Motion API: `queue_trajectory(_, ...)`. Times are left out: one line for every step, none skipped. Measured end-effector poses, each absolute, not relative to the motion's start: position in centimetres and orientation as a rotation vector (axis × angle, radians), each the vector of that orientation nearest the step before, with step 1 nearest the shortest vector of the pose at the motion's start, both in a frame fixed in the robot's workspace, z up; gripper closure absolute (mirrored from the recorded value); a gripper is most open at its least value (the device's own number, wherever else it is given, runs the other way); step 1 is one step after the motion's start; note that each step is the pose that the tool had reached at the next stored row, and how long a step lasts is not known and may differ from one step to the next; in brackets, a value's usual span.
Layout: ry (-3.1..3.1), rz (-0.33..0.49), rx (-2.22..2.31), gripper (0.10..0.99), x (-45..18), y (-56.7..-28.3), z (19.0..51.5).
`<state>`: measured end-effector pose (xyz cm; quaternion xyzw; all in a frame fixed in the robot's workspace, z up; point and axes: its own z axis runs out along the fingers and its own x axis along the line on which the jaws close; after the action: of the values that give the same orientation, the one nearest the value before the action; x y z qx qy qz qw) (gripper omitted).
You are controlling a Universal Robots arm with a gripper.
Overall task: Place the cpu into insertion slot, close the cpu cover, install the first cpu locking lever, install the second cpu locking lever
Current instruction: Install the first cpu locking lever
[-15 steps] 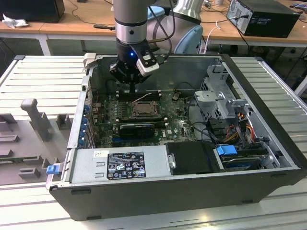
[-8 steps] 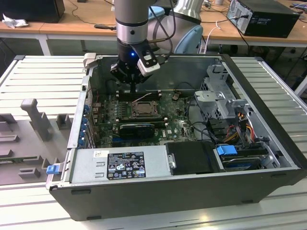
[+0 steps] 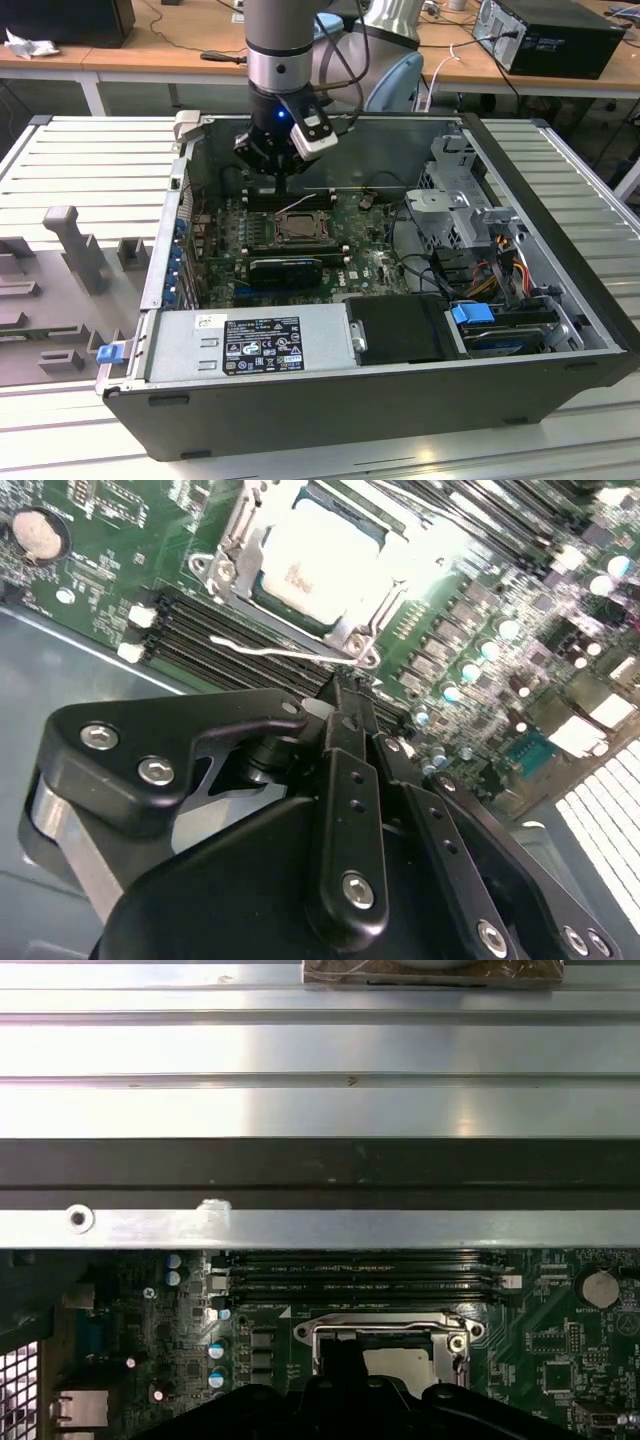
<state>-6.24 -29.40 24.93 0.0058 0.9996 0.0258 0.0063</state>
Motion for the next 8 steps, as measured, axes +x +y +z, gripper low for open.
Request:
queue_trajectory(3.128,0.081,0.018,0.98,-5.56,-29.4,24.69)
queue_trajectory(3.128,0.082,0.018,0.98,-5.32,-29.4,24.61)
queue_trajectory(3.128,0.085,0.018,0.98,-5.12,-29.4,24.54)
queue_trajectory(3.128,0.091,0.018,0.98,-4.93,-29.4,24.47)
queue_trajectory(3.128,0.096,0.017,0.98,-4.78,-29.38,24.33)
queue_trajectory(3.128,0.096,0.016,0.98,-4.75,-29.33,24.2)
queue_trajectory(3.128,0.096,0.015,0.98,-4.73,-29.23,24.02)
queue_trajectory(3.128,0.096,0.013,0.98,-4.7,-29.13,23.86)
